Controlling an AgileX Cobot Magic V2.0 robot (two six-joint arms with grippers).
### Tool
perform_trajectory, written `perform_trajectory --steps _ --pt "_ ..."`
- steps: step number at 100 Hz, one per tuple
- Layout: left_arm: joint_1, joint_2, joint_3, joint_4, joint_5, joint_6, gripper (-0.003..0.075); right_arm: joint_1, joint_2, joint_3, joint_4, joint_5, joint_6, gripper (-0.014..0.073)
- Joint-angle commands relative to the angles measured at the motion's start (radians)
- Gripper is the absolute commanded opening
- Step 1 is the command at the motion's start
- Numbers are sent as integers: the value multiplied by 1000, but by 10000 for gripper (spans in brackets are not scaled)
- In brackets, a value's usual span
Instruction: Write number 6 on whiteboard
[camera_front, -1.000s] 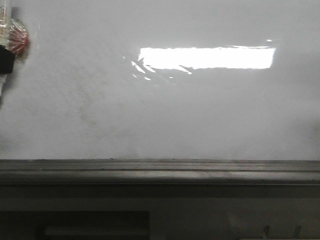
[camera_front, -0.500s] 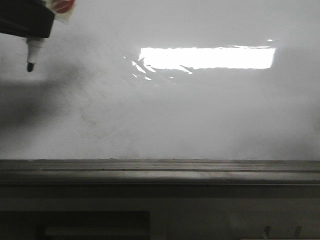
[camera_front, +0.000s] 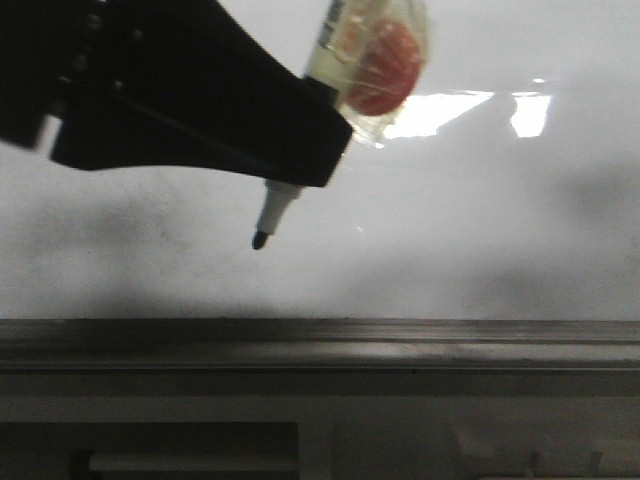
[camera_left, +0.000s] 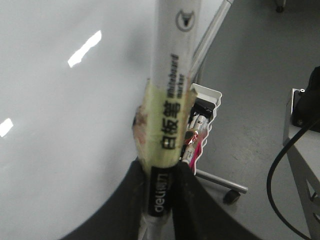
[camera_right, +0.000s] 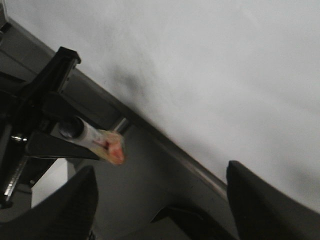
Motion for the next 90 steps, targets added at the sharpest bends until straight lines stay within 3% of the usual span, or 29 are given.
perform_trajectory --steps 1,23,59,68,90 --pt "-49 15 -60 -29 -59 -9 -20 2 63 -82 62 74 -16 489" --pt "-52 73 -102 -31 -69 -9 -20 21 145 -163 68 137 -16 489" --pt "-52 85 -106 -31 -91 -9 -20 179 235 -179 68 50 -16 483" --pt "-52 85 -106 -31 -95 -9 -20 201 245 -179 68 41 -16 387" --pt "-50 85 -106 -31 -99 -4 -20 209 246 -179 65 43 -48 -12"
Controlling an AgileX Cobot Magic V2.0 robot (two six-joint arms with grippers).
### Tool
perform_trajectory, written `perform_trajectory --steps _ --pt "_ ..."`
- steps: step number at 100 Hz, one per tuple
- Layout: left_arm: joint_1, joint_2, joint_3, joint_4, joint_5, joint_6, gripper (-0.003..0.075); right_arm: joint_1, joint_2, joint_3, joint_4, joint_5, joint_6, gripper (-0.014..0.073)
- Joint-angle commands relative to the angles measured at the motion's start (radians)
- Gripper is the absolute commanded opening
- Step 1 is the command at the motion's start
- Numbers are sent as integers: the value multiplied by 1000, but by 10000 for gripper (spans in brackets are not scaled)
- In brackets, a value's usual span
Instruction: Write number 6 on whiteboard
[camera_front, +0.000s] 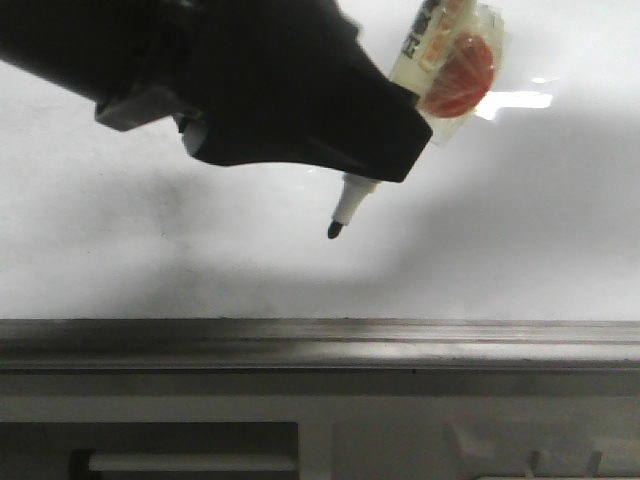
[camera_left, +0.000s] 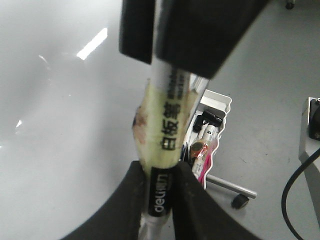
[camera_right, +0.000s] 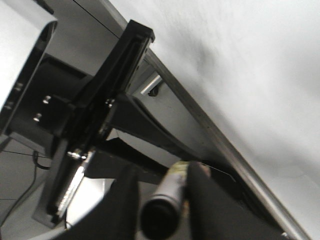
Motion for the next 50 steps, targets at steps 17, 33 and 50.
perform_trajectory --steps 17,33,50 --pt "-5 -21 -34 -22 -33 -2 -15 -1 -15 -33 58 2 -44 -64" --pt "9 -40 -34 -20 -34 3 179 -1 -21 -33 25 -25 -44 -64" --pt "106 -119 -34 -58 -29 0 506 -1 -82 -2 -1 -85 -44 -62"
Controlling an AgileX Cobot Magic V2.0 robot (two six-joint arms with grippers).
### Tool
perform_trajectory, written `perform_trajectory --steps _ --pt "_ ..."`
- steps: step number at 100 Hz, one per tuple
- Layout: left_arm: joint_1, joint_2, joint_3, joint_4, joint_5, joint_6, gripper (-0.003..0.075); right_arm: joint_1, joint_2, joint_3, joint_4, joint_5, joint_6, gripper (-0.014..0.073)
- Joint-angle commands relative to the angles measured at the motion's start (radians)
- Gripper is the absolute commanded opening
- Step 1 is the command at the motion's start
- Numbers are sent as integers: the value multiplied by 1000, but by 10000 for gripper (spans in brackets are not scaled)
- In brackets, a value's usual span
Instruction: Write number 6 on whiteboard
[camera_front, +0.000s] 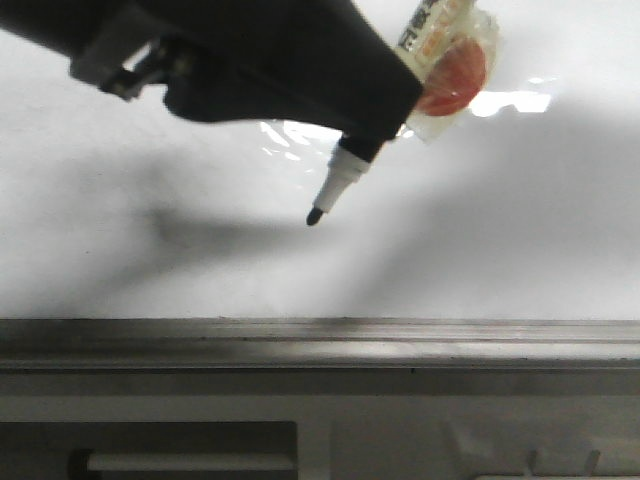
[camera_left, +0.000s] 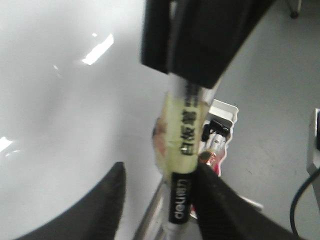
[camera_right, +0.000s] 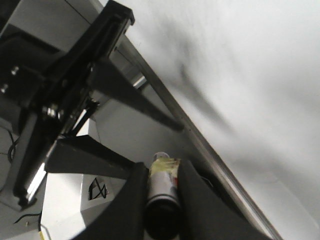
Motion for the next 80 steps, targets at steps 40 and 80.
perform_trajectory --steps 40,80 --pt "380 -404 124 -107 -17 -4 458 -1 -404 299 -9 -418 -8 -62" --pt "497 -650 234 -82 -29 -4 458 -1 -490 421 -4 -791 -8 -62"
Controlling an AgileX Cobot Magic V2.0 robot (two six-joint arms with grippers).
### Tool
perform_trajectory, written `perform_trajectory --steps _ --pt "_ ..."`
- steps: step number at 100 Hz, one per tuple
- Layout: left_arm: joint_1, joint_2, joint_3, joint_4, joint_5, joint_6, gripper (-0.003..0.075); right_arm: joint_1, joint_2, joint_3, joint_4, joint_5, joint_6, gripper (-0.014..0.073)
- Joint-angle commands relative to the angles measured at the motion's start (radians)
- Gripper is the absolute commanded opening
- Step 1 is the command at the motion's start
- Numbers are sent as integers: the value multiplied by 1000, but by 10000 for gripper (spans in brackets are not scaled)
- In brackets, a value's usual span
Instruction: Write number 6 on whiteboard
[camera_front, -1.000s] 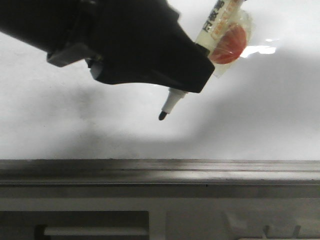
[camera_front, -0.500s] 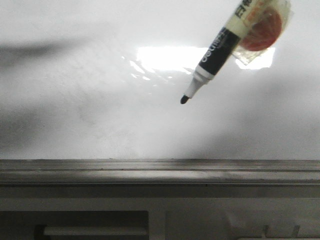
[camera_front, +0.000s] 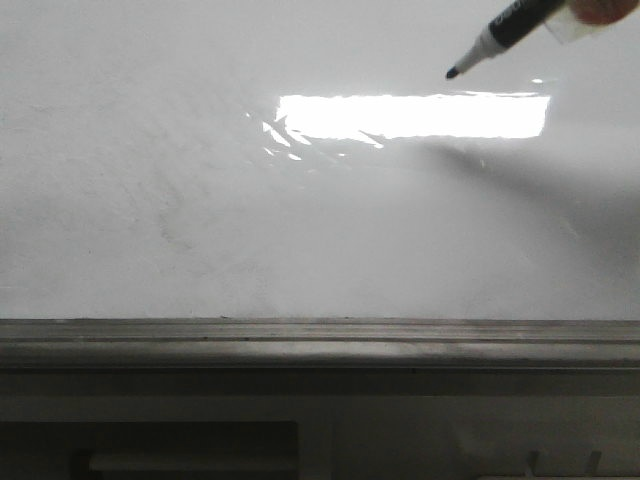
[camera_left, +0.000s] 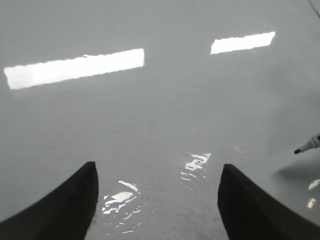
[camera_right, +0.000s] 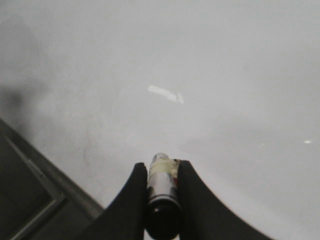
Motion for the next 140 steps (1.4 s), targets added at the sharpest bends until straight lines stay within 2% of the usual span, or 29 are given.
perform_trajectory --steps 1,19,36,58,82,96,122,140 --pt "6 -9 -24 -7 -29 -4 458 -1 18 -24 36 -144 -8 -62" --pt "6 -9 -24 -7 -29 -4 458 4 88 -48 46 -159 -8 -64" --pt "6 -9 -24 -7 -29 -4 458 69 150 -118 46 -168 -53 -65" --pt "6 -9 -24 -7 -29 -4 458 148 242 -186 46 -277 -73 -64" --pt "6 -9 -24 -7 -29 -4 458 159 321 -202 46 -344 -74 -64" --pt "6 -9 -24 -7 -29 -4 458 159 362 -202 46 -247 -74 -64" --pt "6 -9 -24 -7 -29 -4 458 157 369 -202 -27 56 -70 -59" --pt "6 -9 -24 -7 -29 -4 458 157 325 -182 -178 36 41 -49"
